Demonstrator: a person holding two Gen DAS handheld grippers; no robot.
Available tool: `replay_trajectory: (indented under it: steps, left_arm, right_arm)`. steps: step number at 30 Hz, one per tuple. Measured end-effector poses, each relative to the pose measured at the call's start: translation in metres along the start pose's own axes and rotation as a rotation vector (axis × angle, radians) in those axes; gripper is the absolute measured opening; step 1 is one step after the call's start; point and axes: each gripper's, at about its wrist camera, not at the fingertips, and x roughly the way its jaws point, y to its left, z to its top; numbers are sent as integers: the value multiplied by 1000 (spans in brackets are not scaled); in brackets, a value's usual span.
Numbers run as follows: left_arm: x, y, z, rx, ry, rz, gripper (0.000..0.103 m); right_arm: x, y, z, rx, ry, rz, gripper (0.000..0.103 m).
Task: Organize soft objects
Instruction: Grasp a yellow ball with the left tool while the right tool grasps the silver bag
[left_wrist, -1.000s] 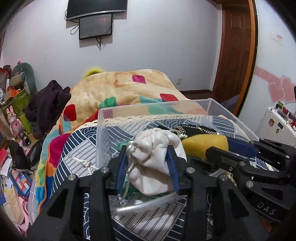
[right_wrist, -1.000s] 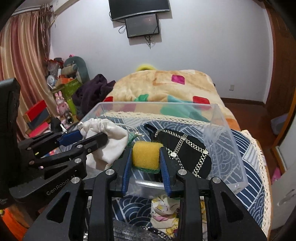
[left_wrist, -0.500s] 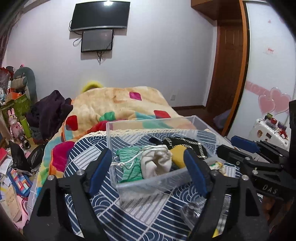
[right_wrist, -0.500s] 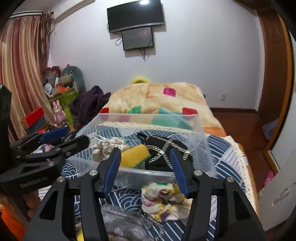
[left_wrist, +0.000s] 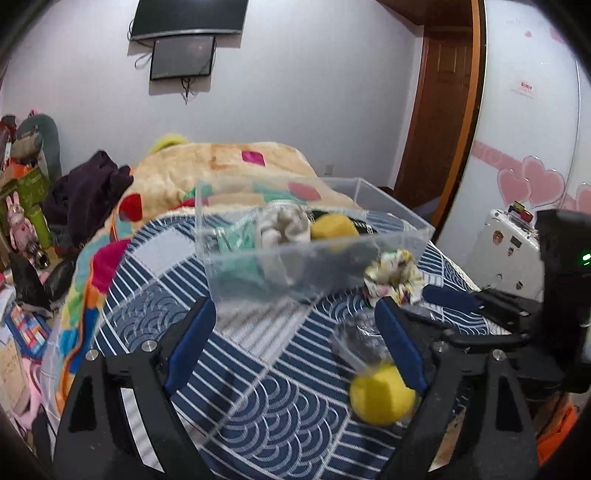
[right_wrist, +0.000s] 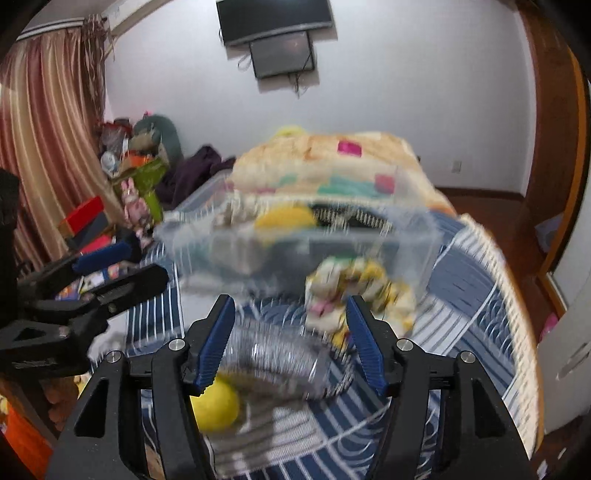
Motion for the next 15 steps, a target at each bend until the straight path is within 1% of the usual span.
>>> replay_trajectory:
  steps: [4, 5, 6, 8, 9, 12, 15]
  left_arm:
    - [1, -3, -9, -17, 28, -29, 89]
    - [1, -4, -11, -13, 31, -29, 89]
    - [1, -7, -12, -7, 32, -27, 89]
    - [1, -12, -15, 0, 35, -24, 89]
    - [1, -14, -16, 0, 39, -27, 89]
    - [1, -17, -19, -1, 49, -40, 89]
    - [2, -22, -21, 0, 57, -54, 89]
  right_arm:
    - [11, -2, -11, 17, 46, 22, 59]
    - [11, -2, -14, 18, 49, 22, 57]
    - [11, -2, -15, 22, 52, 31, 53]
    - [9, -3, -18, 34, 54, 72, 35]
    - [7, -2, -18, 31, 46, 65, 31]
    - [-2, -3, -17, 33, 9, 48, 21]
    - [-18, -7, -15, 51, -45, 27, 19]
